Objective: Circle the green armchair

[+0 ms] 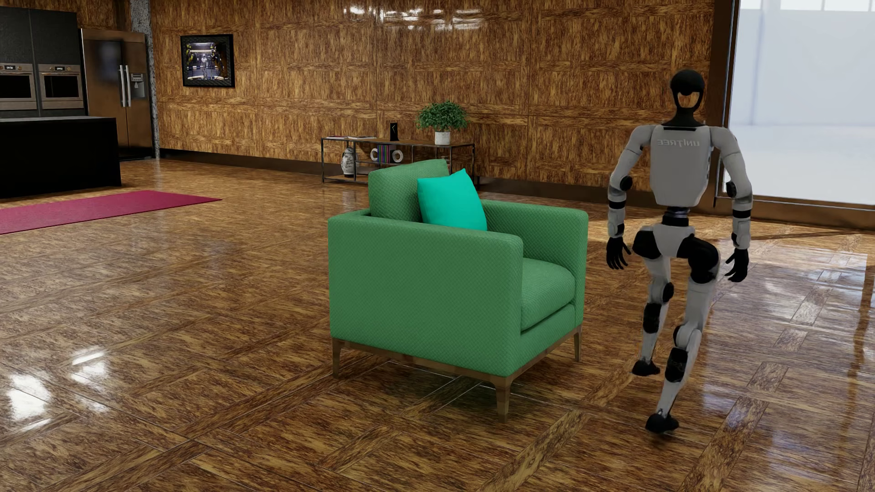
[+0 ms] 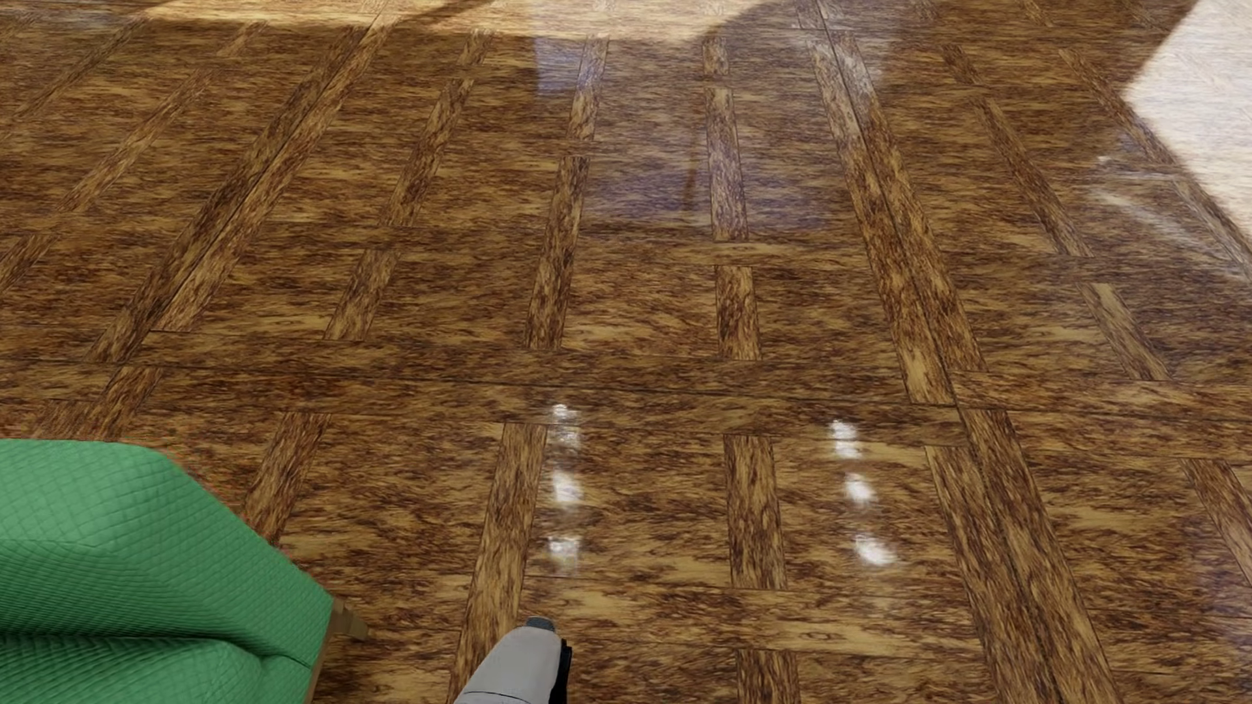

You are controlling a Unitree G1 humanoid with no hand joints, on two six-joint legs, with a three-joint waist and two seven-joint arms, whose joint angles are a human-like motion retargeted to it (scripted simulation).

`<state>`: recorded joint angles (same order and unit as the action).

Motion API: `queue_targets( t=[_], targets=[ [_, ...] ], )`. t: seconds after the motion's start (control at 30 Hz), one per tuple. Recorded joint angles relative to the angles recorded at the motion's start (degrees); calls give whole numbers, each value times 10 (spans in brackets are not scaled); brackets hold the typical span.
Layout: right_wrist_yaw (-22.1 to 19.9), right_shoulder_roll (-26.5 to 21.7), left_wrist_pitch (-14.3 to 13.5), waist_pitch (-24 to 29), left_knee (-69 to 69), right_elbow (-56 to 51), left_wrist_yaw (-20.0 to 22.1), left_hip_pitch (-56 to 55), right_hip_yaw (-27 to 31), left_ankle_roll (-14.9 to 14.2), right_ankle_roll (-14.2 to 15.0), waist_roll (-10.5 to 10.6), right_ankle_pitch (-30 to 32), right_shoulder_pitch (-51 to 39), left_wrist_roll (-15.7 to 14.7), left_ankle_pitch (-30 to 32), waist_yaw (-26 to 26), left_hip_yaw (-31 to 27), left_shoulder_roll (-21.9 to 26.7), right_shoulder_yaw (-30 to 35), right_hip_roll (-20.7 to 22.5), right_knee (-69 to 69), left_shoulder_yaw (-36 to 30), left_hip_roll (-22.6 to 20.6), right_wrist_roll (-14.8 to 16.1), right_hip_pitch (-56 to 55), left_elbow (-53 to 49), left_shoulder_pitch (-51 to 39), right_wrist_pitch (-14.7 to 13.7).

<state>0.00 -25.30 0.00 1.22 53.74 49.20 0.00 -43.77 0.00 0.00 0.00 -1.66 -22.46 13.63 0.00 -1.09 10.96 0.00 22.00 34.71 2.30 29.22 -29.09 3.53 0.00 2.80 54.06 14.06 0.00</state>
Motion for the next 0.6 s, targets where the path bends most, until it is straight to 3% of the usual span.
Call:
queue_targets(
  t=[0.07,0.13,0.2,0.27,0.33,0.37,0.4,0.5,0.6],
  targets=[
    [0,6,0,-5,-129,-11,0,40,0,0,0,4,5,-6,0,22,16,0,2,7,-2,1,-8,7,0,14,8,9,0],
    [0,15,0,-19,-234,-27,0,90,0,0,0,9,13,-7,0,3,27,0,3,15,-3,5,-7,16,0,24,11,21,0],
    [0,27,0,-37,-273,-42,0,132,0,0,0,14,27,1,0,16,22,0,0,12,-11,5,-12,21,0,40,24,33,0],
    [0,46,0,-45,-240,-43,0,130,0,0,0,2,78,17,0,53,-8,0,-2,-2,-27,27,-26,2,0,53,48,32,0],
    [0,62,0,-41,-203,-25,0,142,0,0,0,-15,161,32,0,28,-29,0,2,-4,-45,108,-42,-25,0,23,61,10,0],
    [0,70,0,-48,-203,-23,0,152,0,0,0,-30,177,44,0,1,-17,0,7,-21,-60,185,25,-45,0,-29,34,5,0],
    [0,62,0,-44,-207,-32,0,177,0,0,0,-34,170,45,0,-25,-2,0,12,-6,-65,272,40,-55,0,-77,-7,-3,0],
    [0,26,0,-33,-227,-50,0,268,0,0,0,-19,167,24,0,-58,-28,0,19,6,-84,429,71,-80,0,-174,-145,-19,0],
    [0,5,0,-30,-227,-38,0,323,0,0,0,8,281,12,0,-74,-74,0,14,-77,-84,382,93,-92,0,-258,-221,-45,0]
  ],
)
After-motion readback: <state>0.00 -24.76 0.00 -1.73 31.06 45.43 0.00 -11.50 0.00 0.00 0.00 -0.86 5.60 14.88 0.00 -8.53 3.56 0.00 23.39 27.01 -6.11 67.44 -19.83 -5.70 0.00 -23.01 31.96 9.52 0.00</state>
